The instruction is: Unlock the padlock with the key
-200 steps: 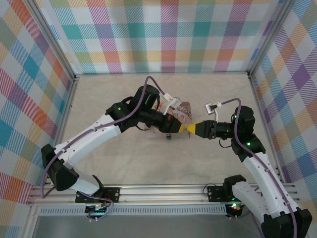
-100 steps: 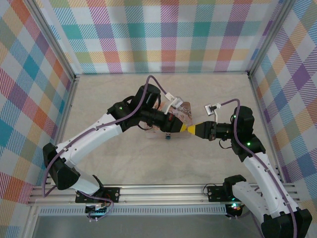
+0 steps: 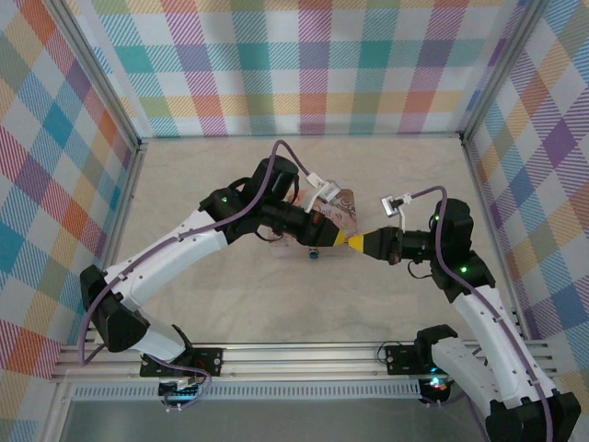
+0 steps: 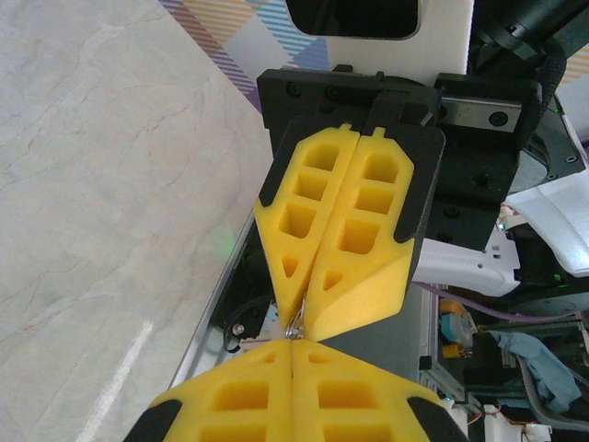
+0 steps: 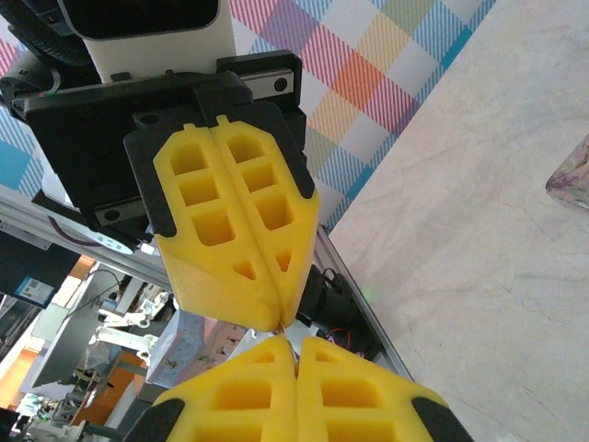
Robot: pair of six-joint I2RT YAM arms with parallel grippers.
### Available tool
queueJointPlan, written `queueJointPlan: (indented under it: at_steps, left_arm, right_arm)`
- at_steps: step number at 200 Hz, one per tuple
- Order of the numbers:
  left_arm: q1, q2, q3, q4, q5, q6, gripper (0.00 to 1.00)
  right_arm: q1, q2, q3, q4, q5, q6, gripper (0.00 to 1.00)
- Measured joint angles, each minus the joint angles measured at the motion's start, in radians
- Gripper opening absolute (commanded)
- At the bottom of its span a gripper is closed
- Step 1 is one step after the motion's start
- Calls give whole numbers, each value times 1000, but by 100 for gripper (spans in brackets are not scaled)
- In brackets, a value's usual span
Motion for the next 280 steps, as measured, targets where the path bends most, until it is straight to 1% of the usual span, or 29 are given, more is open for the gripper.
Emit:
queueJointPlan:
  at_steps: [67,70,79,82,129,162,191,208,224,236,261,280]
  left_arm:
    - [3,0,0,-5,-1,-1,0]
    - [4,0,0,-5,-1,-1,0]
    - [4,0,0,-3,-1,-1,0]
    - [4,0,0,-1,0,-1,0]
    - [8,0,0,19,-1,-4,0]
    - [8,0,0,23,0,-4,0]
    - [8,0,0,23,3,-3,0]
    - [8,0,0,23,3,-2,0]
    - [8,0,0,23,3,0,0]
    - [8,0,0,23,7,1,0]
    - [11,0,0,8,7,11,0]
    - [11,0,0,3,6,19,0]
  right_arm:
    - [21,-6,0,-8,40,-18,0]
    - [21,-8,0,-8,42,-18,4]
    - [22,-13,0,-11,48,-16,28]
    - [23,-14,0,-11,50,-14,32]
    - [35,-22,14,-13,53,3,37]
    - [35,-23,23,-13,61,12,35]
    - [35,-23,23,-14,78,14,27]
    - [35,-22,23,-16,90,14,26]
    - [35,-20,24,-22,100,7,16]
    - [35,-16,24,-27,109,5,14]
    - [35,-9,25,-33,113,-4,0]
    - [35,-9,26,-40,113,-10,0]
